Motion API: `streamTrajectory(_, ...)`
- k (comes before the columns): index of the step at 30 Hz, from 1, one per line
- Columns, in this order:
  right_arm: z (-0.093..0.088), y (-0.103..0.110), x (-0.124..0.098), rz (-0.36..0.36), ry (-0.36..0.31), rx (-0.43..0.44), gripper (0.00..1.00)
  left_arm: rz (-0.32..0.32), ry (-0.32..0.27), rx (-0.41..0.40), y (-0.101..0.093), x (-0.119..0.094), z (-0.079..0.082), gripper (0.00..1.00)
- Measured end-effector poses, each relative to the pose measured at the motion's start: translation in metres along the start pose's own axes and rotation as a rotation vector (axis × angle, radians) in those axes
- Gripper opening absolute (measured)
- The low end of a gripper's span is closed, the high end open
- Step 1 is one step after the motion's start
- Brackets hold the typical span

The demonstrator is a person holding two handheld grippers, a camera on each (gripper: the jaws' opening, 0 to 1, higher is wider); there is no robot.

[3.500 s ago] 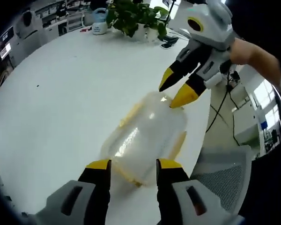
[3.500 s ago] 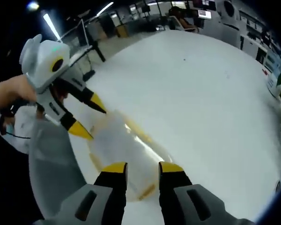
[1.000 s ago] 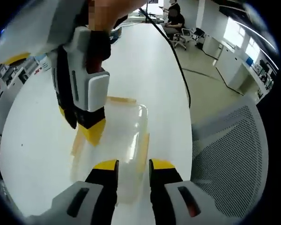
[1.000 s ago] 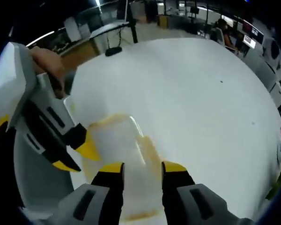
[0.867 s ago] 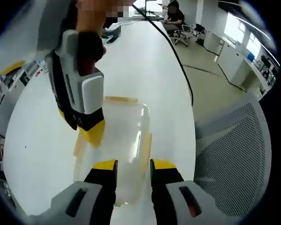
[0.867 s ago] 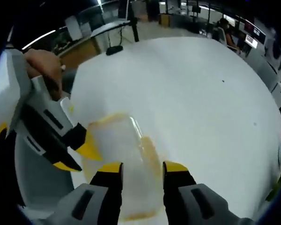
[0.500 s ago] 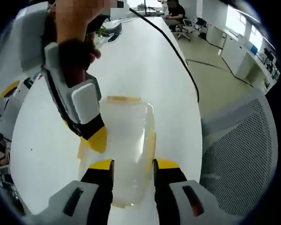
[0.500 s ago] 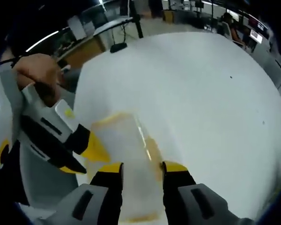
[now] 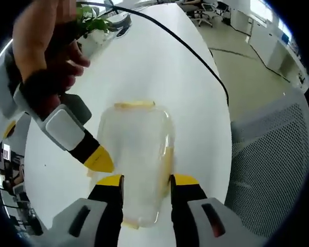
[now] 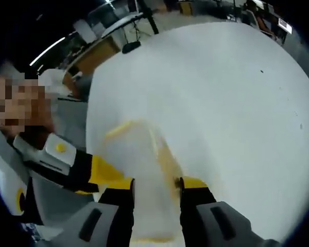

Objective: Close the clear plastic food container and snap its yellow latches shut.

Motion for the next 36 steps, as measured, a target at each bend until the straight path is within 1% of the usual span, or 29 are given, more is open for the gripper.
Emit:
streamTrajectory(6,-0.0002,-0.0018,0.0007,0.015,0.004,0.019,0.32,0.0,0.003,-0.005,-0.0004,0.0005,-0.0008,0.34)
streamTrajectory(13,-0.0004,-0.0018,0.0016,0.031,-0.001,0.028,0.31,0.007,0.039,0.021,-0.0016,0.0027,0.0001,0.33)
streamTrajectory(15,-0.0008,-0.0037,0.0019,0.035,-0.002,0.037,0.3,0.011,0.045,0.012,-0.0013,0.0022,-0.0001,0.33)
streamTrajectory(25,0.0005,-0.0044,0.0032,0.056,0.035,0.048,0.28,-0.004,0.048,0.015,-0.0007,0.0027,-0.0003,0.32)
streamTrajectory(28,0.0006,-0.0043,0.0037,0.062,0.047,0.048,0.28,0.0,0.045,0.017,-0.0008,0.0029,-0.0008,0.32)
streamTrajectory(32,0.0,-0.0057,0.0045,0.087,0.054,0.075,0.27,-0.002,0.045,0.02,-0.0007,0.0022,-0.0006,0.31)
streamTrajectory(33,-0.0008,-0.0055,0.0065,0.101,0.054,0.092,0.27,-0.006,0.043,0.031,-0.0003,0.0036,-0.0006,0.31)
streamTrajectory(34,-0.0024,-0.0054,0.0044,0.103,0.07,0.106,0.27,-0.007,0.046,0.033,-0.0002,0.0046,-0.0015,0.31)
streamTrajectory(36,-0.0019,-0.0055,0.0051,0.109,0.073,0.114,0.26,-0.005,0.051,0.033,-0.0007,0.004,-0.0012,0.31)
Point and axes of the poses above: the point that each gripper's makers call its tool centre point, and the gripper's own axes: x roughly forward along the fingers, y roughly to its left, z roughly out of its top, the point moved 4 cm from there along -x, roughly backward along the fingers, and after that the axes turned 15 degrees about -y, right-handed, at the moved point
